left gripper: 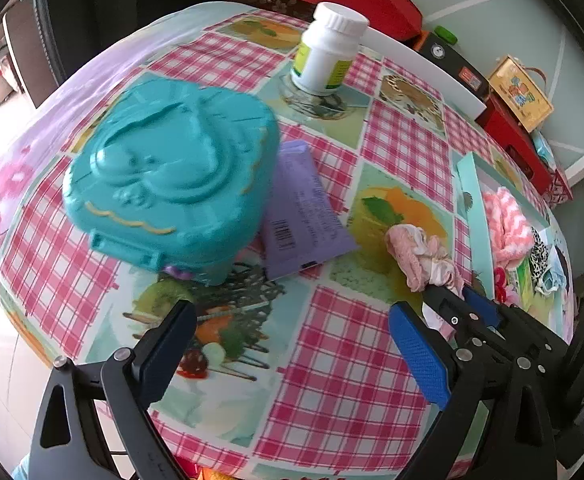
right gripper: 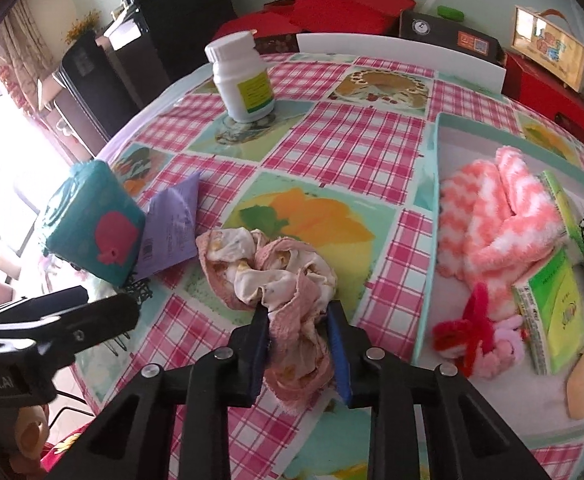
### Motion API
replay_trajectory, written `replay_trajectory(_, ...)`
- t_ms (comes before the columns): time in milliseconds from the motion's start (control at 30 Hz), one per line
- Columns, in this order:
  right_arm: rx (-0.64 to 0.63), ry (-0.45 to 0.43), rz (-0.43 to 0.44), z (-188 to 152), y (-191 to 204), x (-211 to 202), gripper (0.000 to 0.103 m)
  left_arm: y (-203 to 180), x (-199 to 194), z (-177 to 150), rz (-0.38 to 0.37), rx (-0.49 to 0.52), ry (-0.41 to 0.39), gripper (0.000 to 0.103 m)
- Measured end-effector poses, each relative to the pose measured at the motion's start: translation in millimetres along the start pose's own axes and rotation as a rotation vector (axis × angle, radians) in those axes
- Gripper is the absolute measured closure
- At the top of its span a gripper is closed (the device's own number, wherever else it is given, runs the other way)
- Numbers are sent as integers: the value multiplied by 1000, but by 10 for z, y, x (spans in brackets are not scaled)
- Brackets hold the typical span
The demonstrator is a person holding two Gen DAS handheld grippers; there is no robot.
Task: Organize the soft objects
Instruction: 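Grasp the pink floral scrunchie with the right tool, then grasp the purple wipes pack with the left tool while the right tool holds the scrunchie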
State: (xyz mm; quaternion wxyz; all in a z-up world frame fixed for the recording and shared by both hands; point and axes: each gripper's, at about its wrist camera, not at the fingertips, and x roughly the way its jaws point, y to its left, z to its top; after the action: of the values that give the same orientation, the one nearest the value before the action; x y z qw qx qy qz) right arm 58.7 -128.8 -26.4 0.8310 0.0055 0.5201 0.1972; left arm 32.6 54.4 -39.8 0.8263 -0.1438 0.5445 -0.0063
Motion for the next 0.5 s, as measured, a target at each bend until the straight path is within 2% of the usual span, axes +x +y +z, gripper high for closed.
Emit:
replay_trajectory(233, 41, -39, 23, 46, -134, -125, 73, -188, 58, 72, 23, 32, -5, 6)
replay_trajectory(500, 65, -94, 42, 94, -201, -293, 74, -322, 92, 248, 6, -15, -3, 8)
